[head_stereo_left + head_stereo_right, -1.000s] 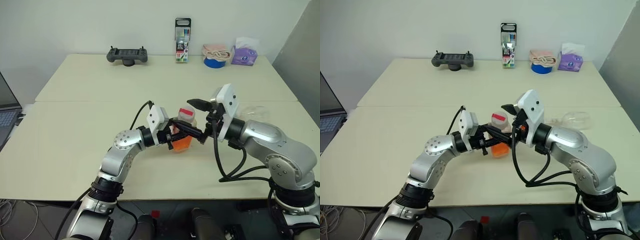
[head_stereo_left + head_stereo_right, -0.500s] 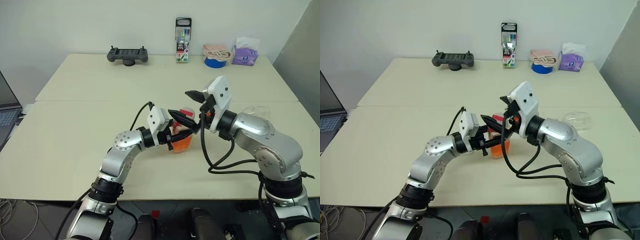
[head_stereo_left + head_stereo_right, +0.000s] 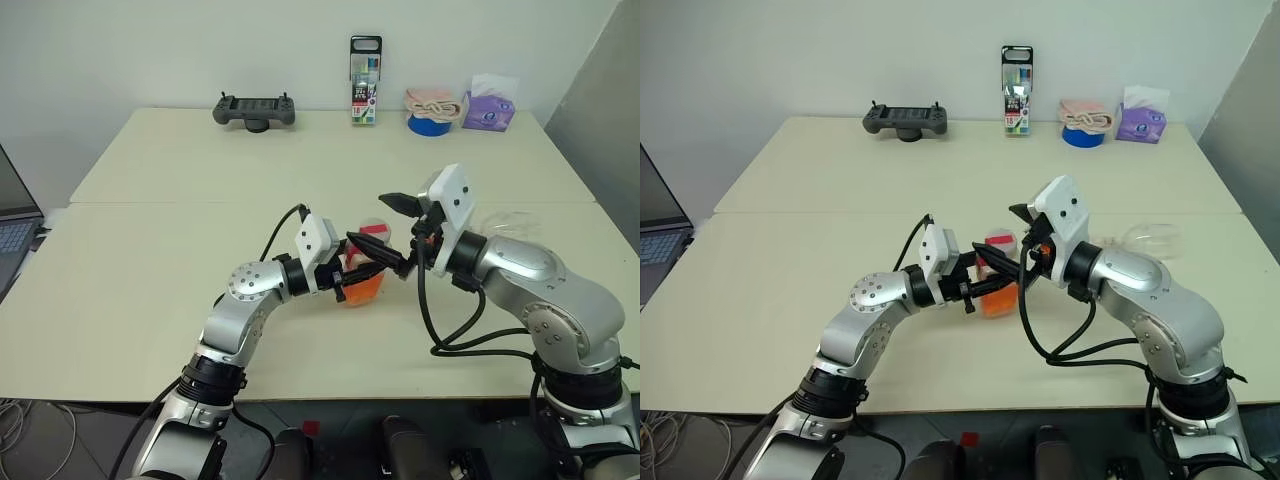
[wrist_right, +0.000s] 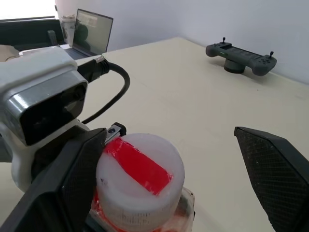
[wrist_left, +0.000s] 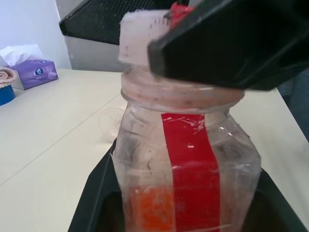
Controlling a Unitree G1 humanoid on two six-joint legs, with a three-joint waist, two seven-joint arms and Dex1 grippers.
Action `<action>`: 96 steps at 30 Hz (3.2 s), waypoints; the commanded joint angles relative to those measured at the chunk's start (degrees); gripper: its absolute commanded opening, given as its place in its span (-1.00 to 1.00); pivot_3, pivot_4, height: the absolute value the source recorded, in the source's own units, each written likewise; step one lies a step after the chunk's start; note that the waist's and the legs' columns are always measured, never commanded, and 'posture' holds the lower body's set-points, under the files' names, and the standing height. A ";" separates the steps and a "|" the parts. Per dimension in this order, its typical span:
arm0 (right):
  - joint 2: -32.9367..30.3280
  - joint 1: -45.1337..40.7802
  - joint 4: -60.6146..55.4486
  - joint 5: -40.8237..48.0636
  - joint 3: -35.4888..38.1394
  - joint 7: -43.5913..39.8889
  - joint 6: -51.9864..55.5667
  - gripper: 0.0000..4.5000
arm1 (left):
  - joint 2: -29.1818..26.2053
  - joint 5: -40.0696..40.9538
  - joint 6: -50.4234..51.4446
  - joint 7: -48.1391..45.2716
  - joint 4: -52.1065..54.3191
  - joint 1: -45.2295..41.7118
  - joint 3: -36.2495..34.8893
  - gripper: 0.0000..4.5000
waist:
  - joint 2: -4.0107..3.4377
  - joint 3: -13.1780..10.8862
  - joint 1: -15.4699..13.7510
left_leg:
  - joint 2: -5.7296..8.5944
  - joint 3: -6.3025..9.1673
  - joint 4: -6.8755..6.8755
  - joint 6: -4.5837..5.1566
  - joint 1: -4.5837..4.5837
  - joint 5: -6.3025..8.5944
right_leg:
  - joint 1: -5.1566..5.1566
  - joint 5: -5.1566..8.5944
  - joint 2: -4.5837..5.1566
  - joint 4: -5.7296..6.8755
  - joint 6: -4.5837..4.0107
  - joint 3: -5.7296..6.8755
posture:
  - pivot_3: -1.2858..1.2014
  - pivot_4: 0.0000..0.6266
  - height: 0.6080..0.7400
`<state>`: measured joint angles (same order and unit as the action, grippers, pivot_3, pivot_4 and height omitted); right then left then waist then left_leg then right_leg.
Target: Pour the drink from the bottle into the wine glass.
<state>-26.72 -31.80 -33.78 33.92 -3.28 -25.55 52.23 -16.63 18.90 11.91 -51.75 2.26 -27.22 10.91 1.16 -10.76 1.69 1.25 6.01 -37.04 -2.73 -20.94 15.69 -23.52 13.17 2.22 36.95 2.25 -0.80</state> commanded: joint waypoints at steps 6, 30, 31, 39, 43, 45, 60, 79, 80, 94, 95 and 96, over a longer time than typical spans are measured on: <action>-0.35 0.95 -4.64 4.43 2.08 0.25 2.13 1.00 | -0.03 0.22 -1.56 -0.01 1.72 -0.08 -0.77 -0.25 | 0.00 0.00 -0.01 | 0.00 -0.01 -0.01 0.00 0.00 0.00 | 0.00 0.01 0.00 0.00 0.02 -0.01 | 0.03 -0.52 1.00; -9.28 -7.09 3.04 9.95 5.95 -16.62 -5.30 -0.23 | -0.29 -0.51 -1.66 0.12 0.77 0.09 -0.61 -0.25 | -0.02 -0.01 0.07 | -0.03 0.00 -0.01 0.01 0.02 0.01 | 0.03 0.02 -0.04 -0.01 0.03 0.03 | 0.03 -0.52 1.00; -9.49 -7.84 4.47 8.86 6.35 -15.74 -5.83 -0.23 | -0.16 -0.60 -1.92 0.35 0.74 0.09 -0.68 -0.25 | -0.02 -0.01 0.07 | -0.02 -0.03 -0.02 0.01 0.02 0.00 | 0.03 0.02 -0.04 0.00 0.03 0.00 | 0.03 -0.52 1.00; -4.64 16.53 4.35 -0.21 20.80 2.71 -9.26 -0.23 | 0.77 0.62 -2.34 3.32 4.07 0.10 -3.11 -0.25 | 0.07 0.04 -1.60 | 0.04 0.00 0.04 0.00 -0.09 0.01 | -0.02 -0.07 0.07 -0.05 -0.12 0.01 | 0.03 -0.52 1.00; 3.75 33.90 5.89 -7.37 21.56 9.35 -16.37 -0.23 | 1.21 1.23 -1.23 2.68 4.70 -0.42 -2.78 -0.25 | 0.05 0.04 -1.78 | 0.04 -0.02 0.08 0.00 -0.13 0.02 | -0.06 -0.04 0.10 -0.04 -0.08 0.00 | 0.03 -0.52 1.00; 5.84 34.93 8.77 -9.11 20.39 10.60 -17.99 -0.23 | 1.82 1.15 -1.18 2.58 4.18 -1.00 -2.40 -0.25 | -0.10 -0.02 -1.13 | 0.05 -0.19 0.05 0.00 -0.09 0.03 | -0.10 -0.05 0.11 0.01 -0.08 -0.15 | 0.03 -0.52 1.00; 0.23 32.00 12.76 -13.81 21.06 8.79 -19.00 1.00 | 2.95 0.54 -2.74 4.14 -2.18 -4.37 -4.80 -0.25 | -0.17 0.01 0.07 | 0.04 -0.38 -0.03 0.25 0.06 -0.16 | 0.05 -0.21 -0.01 -0.07 0.14 -0.31 | 0.03 -0.52 1.00; 12.17 -5.98 19.86 -16.82 -12.93 1.10 -14.02 1.00 | -6.52 -4.25 -9.99 29.21 -20.78 -9.01 -26.86 -0.25 | 0.02 0.03 -0.30 | -0.01 0.03 0.01 -0.12 -0.37 -0.32 | -0.47 -0.45 0.00 0.05 -0.20 0.01 | 0.03 -0.52 1.00; 12.97 -6.33 20.47 -17.34 -13.12 1.10 -14.31 1.00 | -6.64 -4.14 -10.65 29.80 -22.17 -9.49 -27.56 -0.25 | 0.04 0.04 -0.56 | 0.04 0.08 -0.06 -0.39 -0.72 -0.46 | -0.72 -0.48 0.07 0.04 -0.19 0.05 | 0.03 -0.52 1.00; 13.20 -5.37 19.70 -19.29 -12.57 -1.62 -13.67 1.00 | -6.35 -4.73 -17.49 27.52 -31.43 -8.71 -27.12 -0.09 | 0.12 0.08 -0.75 | 0.09 0.15 -0.10 -0.28 -0.93 -0.36 | -0.88 -0.58 0.11 0.08 -0.19 0.18 | 0.03 -0.52 1.00; 13.01 -5.23 19.70 -19.35 -12.41 -1.68 -13.65 1.00 | -6.30 -4.82 -17.45 27.85 -31.50 -8.50 -27.21 0.07 | 0.11 0.08 -0.58 | 0.05 0.15 -0.10 -0.28 -0.92 -0.36 | -0.88 -0.59 0.08 0.10 -0.21 0.18 | 0.03 -0.52 1.00; 12.81 -5.12 19.74 -19.46 -12.32 -1.73 -13.68 1.00 | -6.27 -4.92 -17.43 28.15 -31.58 -8.34 -27.26 0.15 | 0.12 0.08 -0.46 | 0.05 0.15 -0.10 -0.28 -0.91 -0.36 | -0.88 -0.59 0.07 0.12 -0.21 0.18 | 0.03 -0.52 1.00</action>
<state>-13.66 -36.93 -11.18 14.63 -16.81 -26.76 39.15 -22.36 14.08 -3.76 -24.18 -30.14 -35.40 -15.94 1.27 -10.68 1.23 1.30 6.16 -37.14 -3.00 -21.84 15.32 -24.40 12.57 2.29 37.10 2.04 -0.63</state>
